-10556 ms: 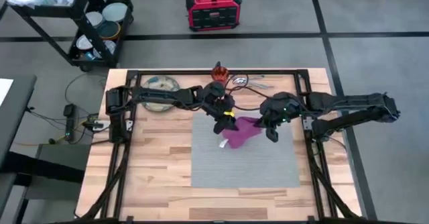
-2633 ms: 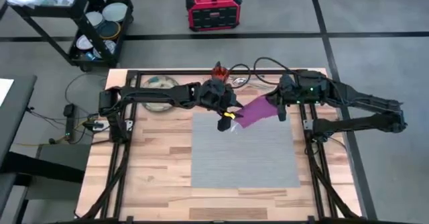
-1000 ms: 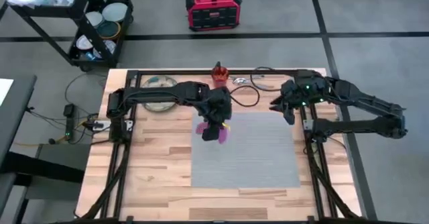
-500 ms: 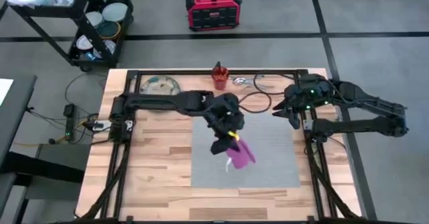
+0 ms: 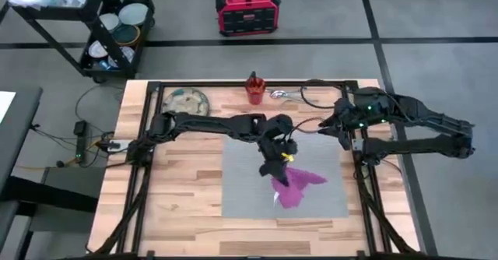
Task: Set table place
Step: Fold the pink table napkin
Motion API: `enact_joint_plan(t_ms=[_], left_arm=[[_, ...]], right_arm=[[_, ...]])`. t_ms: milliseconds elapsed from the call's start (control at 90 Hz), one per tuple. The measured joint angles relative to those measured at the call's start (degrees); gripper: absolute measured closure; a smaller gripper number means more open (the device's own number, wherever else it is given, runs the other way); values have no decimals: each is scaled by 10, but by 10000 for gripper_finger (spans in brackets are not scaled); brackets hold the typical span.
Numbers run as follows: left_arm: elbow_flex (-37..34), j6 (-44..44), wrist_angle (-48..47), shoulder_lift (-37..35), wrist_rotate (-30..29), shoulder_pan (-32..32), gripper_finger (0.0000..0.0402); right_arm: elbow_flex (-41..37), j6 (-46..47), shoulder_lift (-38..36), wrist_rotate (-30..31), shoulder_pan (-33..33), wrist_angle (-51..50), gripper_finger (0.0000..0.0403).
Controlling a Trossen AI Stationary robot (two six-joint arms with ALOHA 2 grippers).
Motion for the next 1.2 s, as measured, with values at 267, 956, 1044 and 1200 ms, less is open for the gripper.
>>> enact_joint_plan(t_ms=[267, 956, 1044, 1200], left_arm=[[-219, 141, -140, 2, -66, 65, 401], [-297, 63, -253, -262, -189, 87, 401], [-297, 24, -288, -295, -204, 66, 401], [-297, -72, -315, -333, -187, -6, 401]], right_arm=[[0, 0, 29, 1, 0, 3, 286], [0, -19, 89, 1, 0, 98, 286], [0, -23, 97, 1, 1, 102, 286], [0, -32, 113, 0, 4, 103, 286]])
